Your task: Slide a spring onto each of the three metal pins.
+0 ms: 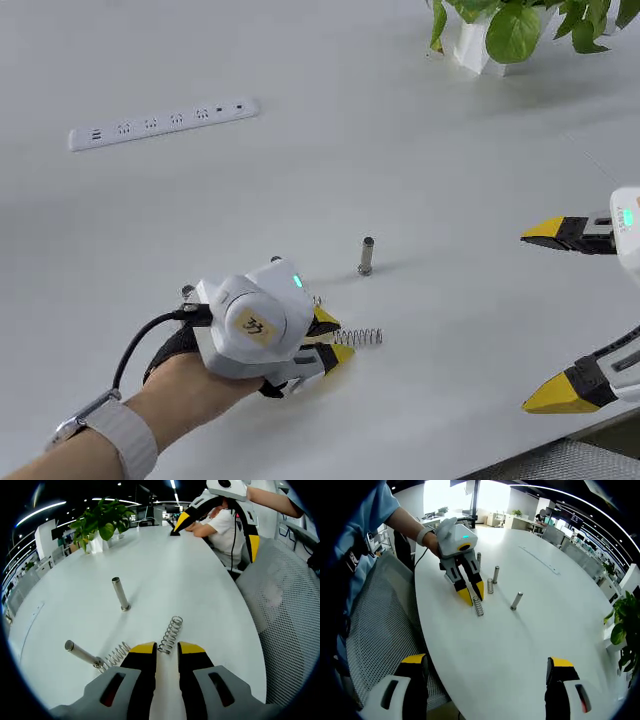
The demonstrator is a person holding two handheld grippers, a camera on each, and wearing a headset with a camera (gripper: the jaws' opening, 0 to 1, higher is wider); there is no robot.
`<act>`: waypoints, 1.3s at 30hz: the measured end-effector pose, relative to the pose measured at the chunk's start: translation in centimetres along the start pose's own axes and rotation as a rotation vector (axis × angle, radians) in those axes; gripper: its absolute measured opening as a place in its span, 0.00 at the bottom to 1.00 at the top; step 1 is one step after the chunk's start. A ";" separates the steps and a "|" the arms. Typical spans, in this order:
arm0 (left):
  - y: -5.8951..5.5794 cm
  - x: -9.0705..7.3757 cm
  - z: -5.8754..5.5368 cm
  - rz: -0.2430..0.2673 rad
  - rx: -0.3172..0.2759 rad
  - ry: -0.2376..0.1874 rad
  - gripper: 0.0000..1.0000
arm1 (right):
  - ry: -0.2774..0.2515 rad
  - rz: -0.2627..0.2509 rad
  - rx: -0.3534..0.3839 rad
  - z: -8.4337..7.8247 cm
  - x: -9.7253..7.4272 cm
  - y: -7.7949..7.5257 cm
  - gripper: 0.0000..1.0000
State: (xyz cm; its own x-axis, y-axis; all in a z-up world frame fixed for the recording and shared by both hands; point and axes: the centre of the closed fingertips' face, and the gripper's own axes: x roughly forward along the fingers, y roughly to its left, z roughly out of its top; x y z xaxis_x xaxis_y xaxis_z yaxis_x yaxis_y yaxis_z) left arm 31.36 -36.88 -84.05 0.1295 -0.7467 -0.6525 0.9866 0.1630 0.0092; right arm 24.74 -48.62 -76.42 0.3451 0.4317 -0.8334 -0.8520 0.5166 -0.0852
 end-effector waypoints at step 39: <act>-0.1 -5.4 1.0 0.116 -0.119 -0.142 0.07 | -0.014 0.033 -0.081 2.8 0.7 0.6 0.95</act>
State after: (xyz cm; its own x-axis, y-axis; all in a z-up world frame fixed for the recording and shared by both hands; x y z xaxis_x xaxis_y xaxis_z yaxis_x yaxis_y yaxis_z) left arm 30.68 -33.47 -79.76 0.2627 -0.8003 -0.5389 0.9466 0.3221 -0.0168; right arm 25.52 -45.95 -75.53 0.3215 0.4582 -0.8287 -0.8918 0.4407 -0.1024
